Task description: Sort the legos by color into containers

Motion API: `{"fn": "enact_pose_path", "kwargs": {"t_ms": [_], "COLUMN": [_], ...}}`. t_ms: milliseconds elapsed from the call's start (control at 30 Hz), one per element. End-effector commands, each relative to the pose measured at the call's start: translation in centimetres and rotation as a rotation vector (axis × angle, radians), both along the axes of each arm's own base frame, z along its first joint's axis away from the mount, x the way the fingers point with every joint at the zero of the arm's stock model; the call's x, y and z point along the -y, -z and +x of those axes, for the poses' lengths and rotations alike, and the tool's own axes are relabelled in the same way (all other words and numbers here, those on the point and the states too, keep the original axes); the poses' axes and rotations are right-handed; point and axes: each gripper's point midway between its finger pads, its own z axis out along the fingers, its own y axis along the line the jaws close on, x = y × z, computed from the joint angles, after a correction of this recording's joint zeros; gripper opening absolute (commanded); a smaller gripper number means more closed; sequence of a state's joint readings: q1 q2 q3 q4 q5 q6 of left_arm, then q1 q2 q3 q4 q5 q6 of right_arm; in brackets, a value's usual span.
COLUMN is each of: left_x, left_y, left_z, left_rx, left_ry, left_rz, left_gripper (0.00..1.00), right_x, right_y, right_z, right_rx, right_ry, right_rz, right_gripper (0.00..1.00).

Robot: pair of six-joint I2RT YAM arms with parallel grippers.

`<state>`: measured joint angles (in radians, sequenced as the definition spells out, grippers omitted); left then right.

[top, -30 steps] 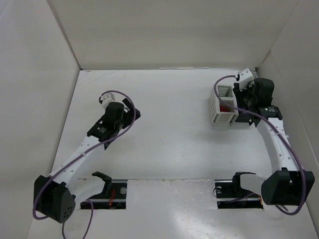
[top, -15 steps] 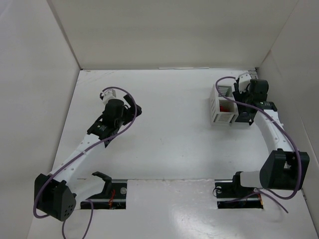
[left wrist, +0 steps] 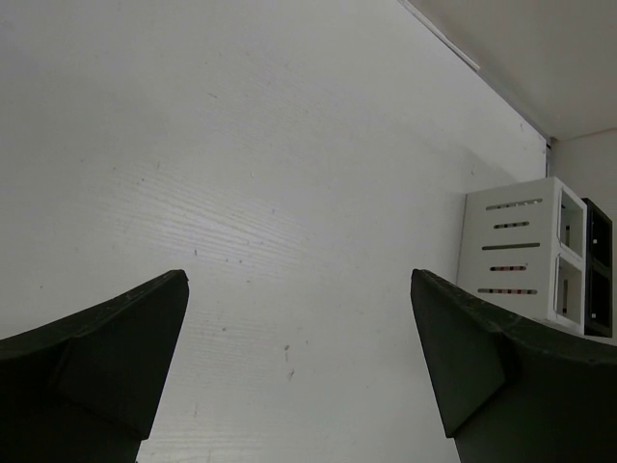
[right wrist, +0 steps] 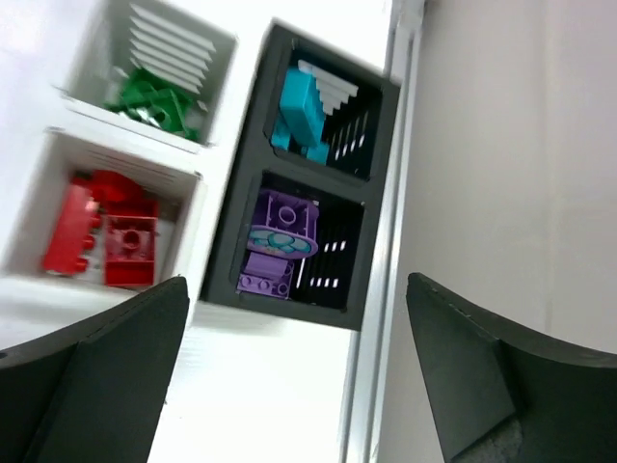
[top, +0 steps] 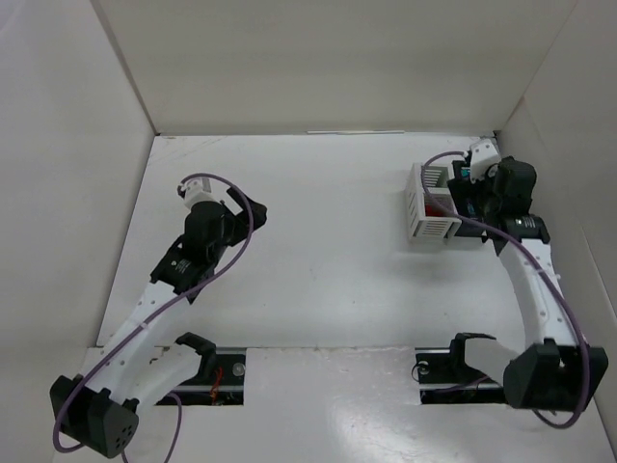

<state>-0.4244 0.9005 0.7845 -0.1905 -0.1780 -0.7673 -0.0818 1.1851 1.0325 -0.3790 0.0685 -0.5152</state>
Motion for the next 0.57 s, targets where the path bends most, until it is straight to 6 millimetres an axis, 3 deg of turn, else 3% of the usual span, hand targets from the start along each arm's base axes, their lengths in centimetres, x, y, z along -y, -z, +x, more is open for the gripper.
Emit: {"fn": "enact_pose_path", "kwargs": {"t_ms": [0, 33, 133, 267, 533], "left_x": [-1.2, -1.4, -2.0, -2.8, -3.5], "left_y": [-0.1, 0.1, -0.6, -0.3, -0.1], "left_z": [-1.3, -1.6, -2.4, -3.2, -4.1], "left_rx": [0.011, 0.007, 0.033, 0.021, 0.007], "left_ry": [-0.034, -0.034, -0.055, -0.082, -0.109], "left_rz": [0.005, 0.007, -0.006, -0.011, -0.013], "left_gripper": [0.99, 0.99, 0.99, 0.99, 0.99], "right_x": [-3.2, -3.7, -5.8, -5.5, -4.5], "right_y": [-5.0, -6.2, -6.4, -6.1, -7.1], "right_z": [-1.2, -2.4, -4.4, -7.4, -9.3], "right_rx": [0.179, 0.227, 0.250, 0.244, 0.343], "right_ry": [-0.143, -0.151, -0.226, -0.193, -0.135], "right_rz": [0.029, 0.033, 0.048, 0.055, 0.042], "right_gripper": [1.00, 1.00, 1.00, 1.00, 1.00]}}
